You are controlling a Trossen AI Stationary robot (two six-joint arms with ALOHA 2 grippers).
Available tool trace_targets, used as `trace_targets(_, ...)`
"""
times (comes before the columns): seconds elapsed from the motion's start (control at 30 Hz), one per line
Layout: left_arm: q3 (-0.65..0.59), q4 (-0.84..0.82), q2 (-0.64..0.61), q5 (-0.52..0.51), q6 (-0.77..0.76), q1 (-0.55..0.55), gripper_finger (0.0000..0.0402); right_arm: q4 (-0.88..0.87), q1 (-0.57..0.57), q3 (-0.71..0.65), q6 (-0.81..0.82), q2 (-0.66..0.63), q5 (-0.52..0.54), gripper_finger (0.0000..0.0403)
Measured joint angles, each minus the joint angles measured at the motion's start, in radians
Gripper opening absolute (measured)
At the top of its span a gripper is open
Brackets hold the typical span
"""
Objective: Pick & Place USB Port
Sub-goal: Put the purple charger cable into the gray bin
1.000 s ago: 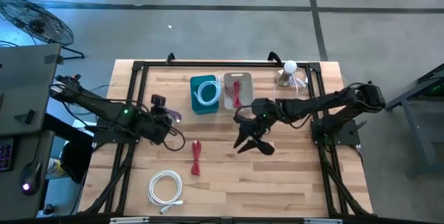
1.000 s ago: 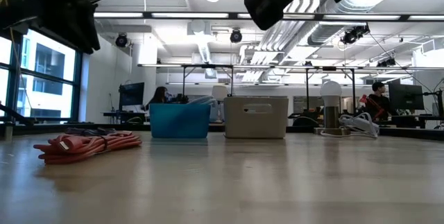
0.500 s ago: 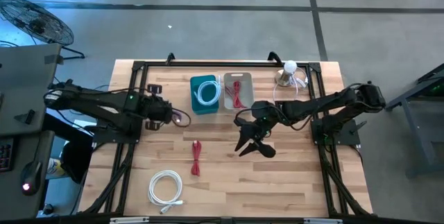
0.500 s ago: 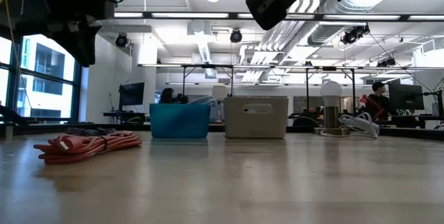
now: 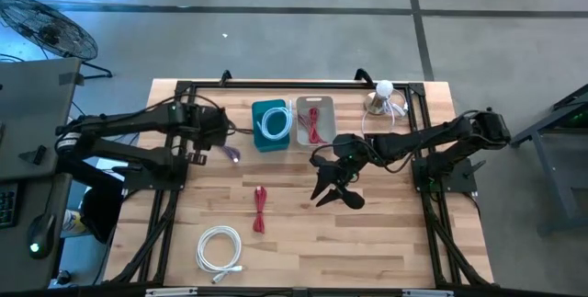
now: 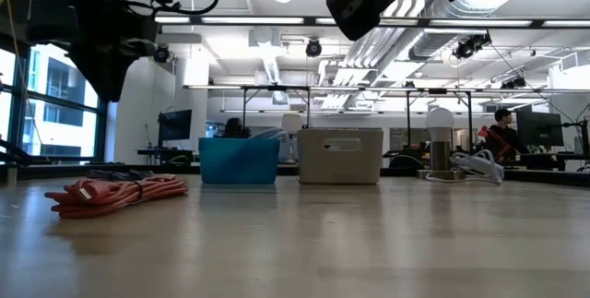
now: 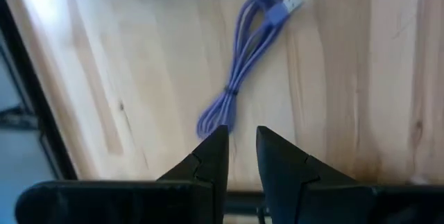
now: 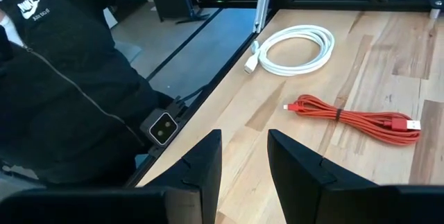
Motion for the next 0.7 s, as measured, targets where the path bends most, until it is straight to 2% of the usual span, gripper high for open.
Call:
trace_targets(0.33, 0.000, 0.080, 0.037, 0.074, -0.005, 0.100, 0.0079, -0.012, 0.036, 0.000, -0.005, 0.000, 0.002, 0.0110)
trace_targets(0.43, 0.000, 0.081, 0.055, 0.063, -0.032, 0.105, 0.0105, -0.012, 0.049, 0.000, -0.005, 0.000, 0.002, 0.0110)
trace_targets(0.63, 0.000, 0.080, 0.102, -0.001, -0.066, 0.104, 0.0191, -0.020, 0.071, -0.001, -0.023, 0.000, 0.024, 0.0110)
trace_targets(0.7, 0.000, 0.080, 0.119, -0.023, -0.068, 0.103, 0.0205, -0.028, 0.076, -0.001, -0.029, 0.000, 0.038, 0.0110)
